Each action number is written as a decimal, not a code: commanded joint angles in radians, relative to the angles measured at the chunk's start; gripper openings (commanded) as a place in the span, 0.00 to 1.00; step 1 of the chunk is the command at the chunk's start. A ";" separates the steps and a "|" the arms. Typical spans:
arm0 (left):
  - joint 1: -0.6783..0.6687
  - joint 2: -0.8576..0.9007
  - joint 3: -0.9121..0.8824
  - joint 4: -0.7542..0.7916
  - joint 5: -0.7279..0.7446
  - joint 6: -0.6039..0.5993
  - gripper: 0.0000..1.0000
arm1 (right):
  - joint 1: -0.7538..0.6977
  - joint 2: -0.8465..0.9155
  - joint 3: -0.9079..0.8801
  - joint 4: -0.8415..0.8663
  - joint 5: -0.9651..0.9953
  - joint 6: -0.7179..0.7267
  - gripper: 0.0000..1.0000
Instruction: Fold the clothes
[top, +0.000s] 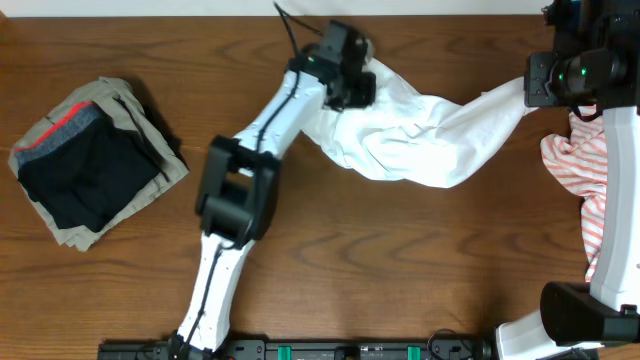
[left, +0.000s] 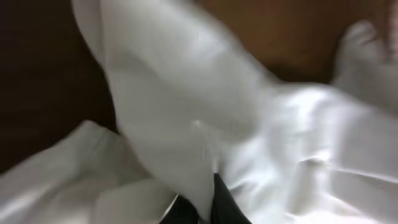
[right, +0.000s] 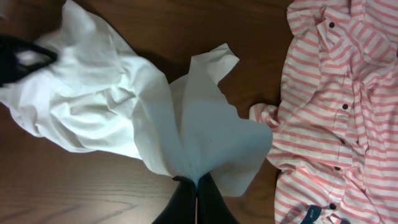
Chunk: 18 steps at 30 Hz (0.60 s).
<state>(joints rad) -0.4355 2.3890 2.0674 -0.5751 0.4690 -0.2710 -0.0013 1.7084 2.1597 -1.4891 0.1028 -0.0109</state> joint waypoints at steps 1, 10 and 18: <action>0.021 -0.161 0.008 -0.003 -0.014 0.054 0.06 | 0.009 0.005 0.003 0.009 -0.002 -0.008 0.01; 0.042 -0.312 0.008 -0.068 -0.064 0.116 0.06 | 0.009 0.005 0.003 0.013 -0.002 -0.008 0.01; 0.045 -0.369 0.008 -0.217 -0.168 0.158 0.06 | 0.009 0.005 0.003 0.012 -0.003 -0.008 0.01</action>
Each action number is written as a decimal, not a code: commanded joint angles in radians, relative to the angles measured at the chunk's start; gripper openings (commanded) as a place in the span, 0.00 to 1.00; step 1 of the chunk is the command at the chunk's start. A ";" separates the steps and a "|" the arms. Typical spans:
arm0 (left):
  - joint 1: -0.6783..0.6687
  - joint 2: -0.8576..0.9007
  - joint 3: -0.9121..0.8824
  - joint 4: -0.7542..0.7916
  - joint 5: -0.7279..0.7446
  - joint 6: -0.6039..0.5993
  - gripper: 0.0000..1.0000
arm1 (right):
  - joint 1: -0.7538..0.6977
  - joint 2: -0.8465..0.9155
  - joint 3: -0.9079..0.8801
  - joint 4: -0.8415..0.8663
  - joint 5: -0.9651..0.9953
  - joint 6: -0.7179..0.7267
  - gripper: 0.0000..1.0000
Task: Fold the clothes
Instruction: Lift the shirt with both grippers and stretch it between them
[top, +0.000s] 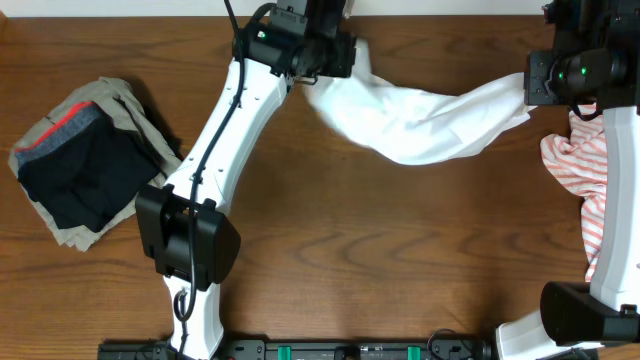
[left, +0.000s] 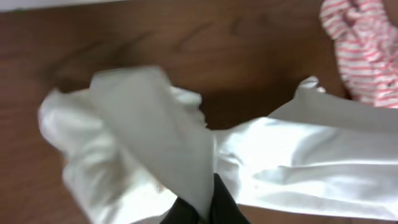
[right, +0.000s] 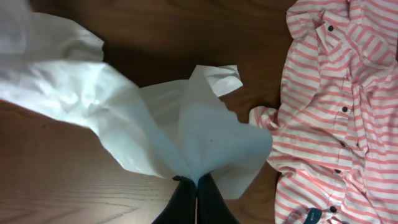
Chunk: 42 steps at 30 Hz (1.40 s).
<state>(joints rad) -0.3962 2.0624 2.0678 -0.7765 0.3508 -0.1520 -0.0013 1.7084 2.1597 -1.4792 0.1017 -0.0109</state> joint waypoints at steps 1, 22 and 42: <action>0.005 -0.042 0.008 -0.023 -0.050 0.045 0.06 | 0.009 0.005 0.003 0.002 -0.002 -0.008 0.01; 0.081 -0.473 0.010 -0.023 -0.180 0.081 0.06 | 0.008 -0.169 0.005 0.102 0.003 -0.009 0.01; 0.159 -0.666 0.010 -0.050 -0.314 0.107 0.06 | 0.008 -0.246 0.005 0.256 0.056 -0.014 0.01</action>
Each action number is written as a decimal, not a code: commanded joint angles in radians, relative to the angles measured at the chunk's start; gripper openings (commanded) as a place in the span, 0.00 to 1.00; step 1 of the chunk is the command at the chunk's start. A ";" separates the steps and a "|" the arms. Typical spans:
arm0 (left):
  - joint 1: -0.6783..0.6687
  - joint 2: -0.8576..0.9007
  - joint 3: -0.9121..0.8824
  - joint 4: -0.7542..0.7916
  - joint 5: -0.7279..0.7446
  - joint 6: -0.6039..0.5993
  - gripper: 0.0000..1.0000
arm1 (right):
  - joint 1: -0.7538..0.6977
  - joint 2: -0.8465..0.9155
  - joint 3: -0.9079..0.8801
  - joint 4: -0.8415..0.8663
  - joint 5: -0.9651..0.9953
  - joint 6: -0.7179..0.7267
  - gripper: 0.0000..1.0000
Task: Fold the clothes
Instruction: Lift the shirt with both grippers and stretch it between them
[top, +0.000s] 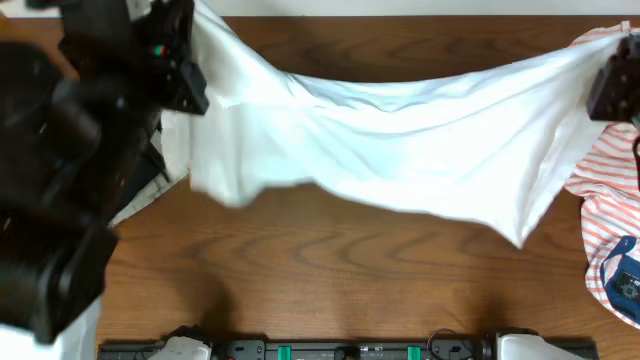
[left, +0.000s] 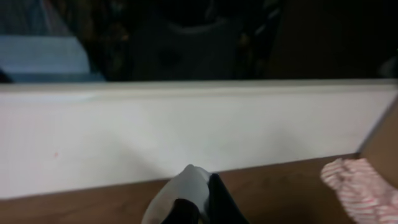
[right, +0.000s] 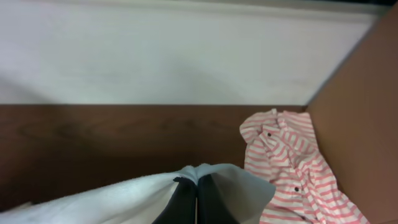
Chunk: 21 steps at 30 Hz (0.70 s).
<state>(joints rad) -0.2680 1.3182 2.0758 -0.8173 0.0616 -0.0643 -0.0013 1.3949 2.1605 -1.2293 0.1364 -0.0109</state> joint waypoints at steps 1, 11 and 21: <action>0.044 0.109 0.002 -0.013 -0.024 0.019 0.06 | 0.008 0.100 0.004 0.007 0.021 -0.015 0.01; 0.148 0.491 0.002 0.217 0.136 0.019 0.06 | 0.008 0.467 0.004 0.184 0.021 -0.058 0.01; 0.231 0.580 0.132 0.478 0.228 -0.037 0.06 | -0.027 0.536 0.082 0.358 0.051 -0.064 0.01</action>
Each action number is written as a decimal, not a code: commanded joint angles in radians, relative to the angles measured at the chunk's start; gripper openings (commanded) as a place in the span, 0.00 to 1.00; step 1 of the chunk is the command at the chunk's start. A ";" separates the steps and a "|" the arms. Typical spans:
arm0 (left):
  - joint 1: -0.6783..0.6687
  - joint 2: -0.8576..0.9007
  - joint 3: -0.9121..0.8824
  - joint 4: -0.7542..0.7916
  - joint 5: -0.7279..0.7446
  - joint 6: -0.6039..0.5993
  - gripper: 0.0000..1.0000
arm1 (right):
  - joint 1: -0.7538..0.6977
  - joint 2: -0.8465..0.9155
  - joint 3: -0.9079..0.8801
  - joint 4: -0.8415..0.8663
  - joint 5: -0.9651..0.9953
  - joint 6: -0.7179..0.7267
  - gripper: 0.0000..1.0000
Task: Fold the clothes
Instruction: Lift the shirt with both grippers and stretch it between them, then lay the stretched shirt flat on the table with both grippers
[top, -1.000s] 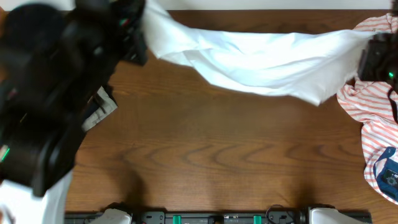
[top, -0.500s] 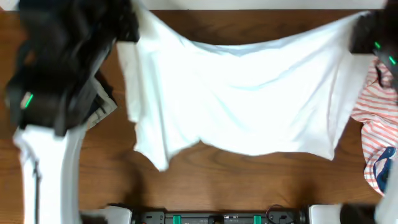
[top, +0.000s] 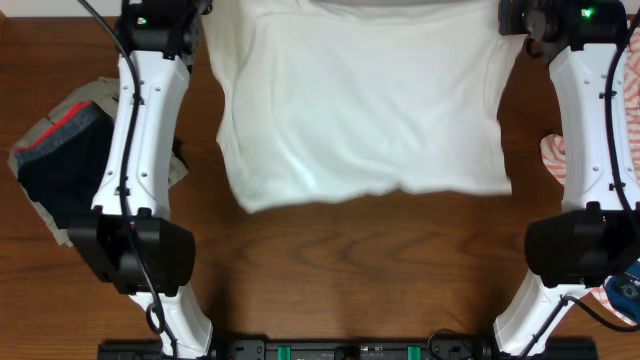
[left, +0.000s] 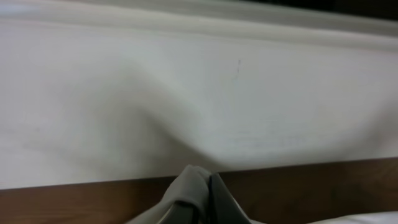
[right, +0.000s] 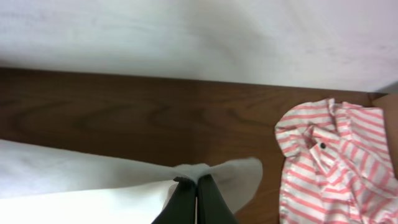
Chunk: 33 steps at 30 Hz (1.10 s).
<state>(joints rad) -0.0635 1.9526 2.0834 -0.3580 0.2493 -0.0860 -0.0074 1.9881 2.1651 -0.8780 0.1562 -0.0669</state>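
A white T-shirt (top: 360, 100) hangs spread out flat between my two arms, its lower hem across the table's middle. My left gripper (top: 196, 12) is shut on its far left corner, and the cloth (left: 189, 186) bunches over the jaws in the left wrist view. My right gripper (top: 512, 18) is shut on the far right corner; in the right wrist view the shirt edge (right: 112, 171) runs off left from the pinched fingers (right: 198, 196).
A folded stack of dark and khaki clothes (top: 80, 160) lies at the left. A pink-and-white striped shirt (top: 590, 165) lies crumpled at the right edge, also in the right wrist view (right: 336, 162). A white wall (right: 186, 31) backs the table.
The shirt sagged as a loose band between the grippers; now it is stretched into a flat rectangle. Both grippers stand at the table's far edge, still shut on the corners.
The white shirt first lay crumpled at the back of the table, a gripper shut on each end. Then it was pulled longer between them. Later it was lifted high as a sagging sheet, and now it hangs spread flat.
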 joint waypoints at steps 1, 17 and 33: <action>0.038 -0.055 0.171 0.008 0.064 -0.016 0.06 | -0.026 -0.059 0.108 -0.005 0.031 -0.008 0.01; 0.067 -0.133 0.375 -0.829 0.244 0.004 0.06 | -0.032 -0.072 0.288 -0.625 0.023 0.007 0.01; 0.067 -0.129 0.116 -1.331 0.229 0.140 0.06 | -0.036 -0.141 -0.084 -0.820 -0.055 0.040 0.02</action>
<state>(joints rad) -0.0010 1.8313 2.2486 -1.6115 0.4698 0.0090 -0.0353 1.8988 2.1838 -1.6932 0.1181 -0.0570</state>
